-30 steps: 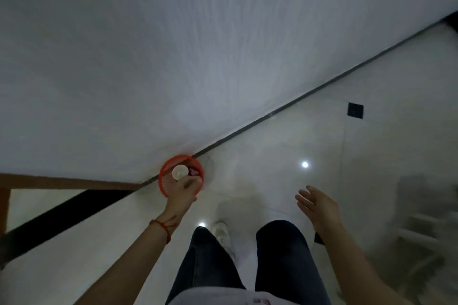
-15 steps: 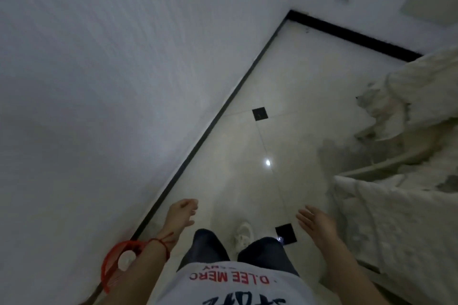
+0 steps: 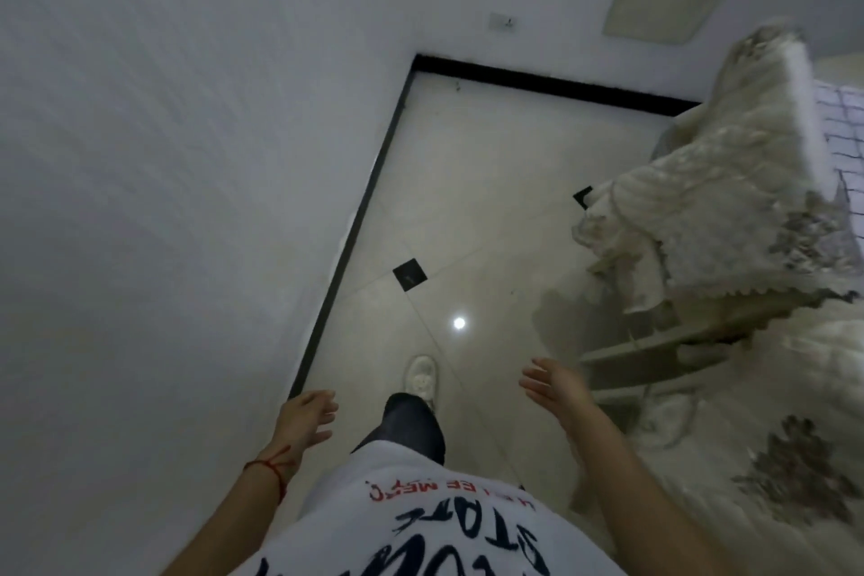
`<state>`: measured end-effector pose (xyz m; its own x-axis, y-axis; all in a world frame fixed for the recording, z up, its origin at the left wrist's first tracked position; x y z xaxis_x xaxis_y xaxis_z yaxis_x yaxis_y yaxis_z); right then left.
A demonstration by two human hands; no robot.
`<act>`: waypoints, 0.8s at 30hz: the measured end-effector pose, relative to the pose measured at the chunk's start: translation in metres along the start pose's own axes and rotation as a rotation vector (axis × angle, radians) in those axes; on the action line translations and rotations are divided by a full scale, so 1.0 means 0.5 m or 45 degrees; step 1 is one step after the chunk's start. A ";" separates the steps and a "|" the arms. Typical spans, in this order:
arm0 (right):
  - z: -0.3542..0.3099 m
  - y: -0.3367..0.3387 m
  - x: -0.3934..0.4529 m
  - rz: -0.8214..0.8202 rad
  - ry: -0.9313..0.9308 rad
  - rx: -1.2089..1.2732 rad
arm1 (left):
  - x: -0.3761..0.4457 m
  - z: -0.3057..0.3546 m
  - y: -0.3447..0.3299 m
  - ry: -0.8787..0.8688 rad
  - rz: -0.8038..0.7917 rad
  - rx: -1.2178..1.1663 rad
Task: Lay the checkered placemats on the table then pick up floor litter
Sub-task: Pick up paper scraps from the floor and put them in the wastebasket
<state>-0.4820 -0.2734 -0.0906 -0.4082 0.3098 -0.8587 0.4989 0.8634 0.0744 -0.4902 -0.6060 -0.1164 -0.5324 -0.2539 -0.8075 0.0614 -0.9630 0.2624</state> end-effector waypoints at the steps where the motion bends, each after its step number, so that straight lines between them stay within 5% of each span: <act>1: -0.030 -0.010 0.015 0.038 -0.015 -0.020 | 0.027 0.047 -0.011 0.009 -0.020 0.010; 16: -0.387 -0.044 0.238 0.378 -0.203 -0.061 | 0.295 0.740 -0.357 -0.267 -0.362 0.312; 24: -0.684 -0.088 0.409 0.267 -0.209 0.165 | 0.417 0.947 -0.455 -0.209 -0.289 0.504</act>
<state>-0.8490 -0.1118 -0.0962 -0.1617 0.3984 -0.9029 0.6570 0.7262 0.2027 -1.0149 -0.3970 -0.0942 -0.6235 0.0068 -0.7818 -0.3807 -0.8760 0.2961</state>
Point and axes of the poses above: each hand's wrist, its own x-axis towards the middle knuckle, its own y-axis out of the back of the hand, z = x × y, the point moved 1 cm from there along x, towards the middle knuckle, and after that the axes turned 1 degree about x, right-handed, at the moved point
